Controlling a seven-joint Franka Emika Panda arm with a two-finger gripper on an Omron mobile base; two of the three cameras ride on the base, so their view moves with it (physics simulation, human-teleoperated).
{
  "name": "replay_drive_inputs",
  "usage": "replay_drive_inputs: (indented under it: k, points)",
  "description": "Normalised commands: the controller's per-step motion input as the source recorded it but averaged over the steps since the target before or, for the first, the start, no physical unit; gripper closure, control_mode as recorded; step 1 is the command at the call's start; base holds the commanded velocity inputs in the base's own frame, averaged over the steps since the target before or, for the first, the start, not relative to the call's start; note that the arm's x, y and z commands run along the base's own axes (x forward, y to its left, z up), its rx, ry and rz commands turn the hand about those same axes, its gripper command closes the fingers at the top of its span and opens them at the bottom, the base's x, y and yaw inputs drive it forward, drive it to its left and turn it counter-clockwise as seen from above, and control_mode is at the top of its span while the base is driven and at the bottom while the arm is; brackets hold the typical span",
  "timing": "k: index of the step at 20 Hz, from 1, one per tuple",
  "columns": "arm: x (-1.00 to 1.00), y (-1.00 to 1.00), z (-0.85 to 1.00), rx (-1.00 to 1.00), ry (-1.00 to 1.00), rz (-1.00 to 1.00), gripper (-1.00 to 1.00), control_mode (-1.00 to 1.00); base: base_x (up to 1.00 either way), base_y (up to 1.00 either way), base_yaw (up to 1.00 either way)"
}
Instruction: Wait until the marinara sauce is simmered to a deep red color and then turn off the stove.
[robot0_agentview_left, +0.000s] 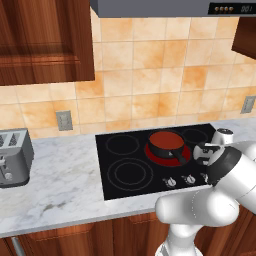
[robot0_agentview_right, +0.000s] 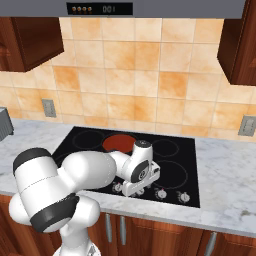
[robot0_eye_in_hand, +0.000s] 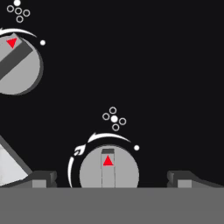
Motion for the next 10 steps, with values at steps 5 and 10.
replay_drive_inputs:
  k: [5,10]
  points:
    - [0.00,0.00,0.00,0.00,0.00,0.00,-1.00,-1.00,0.00,0.00,0.00]
    - [0.00,0.00,0.00,0.00,0.00,0.00,-1.00,-1.00,0.00,0.00,0.00]
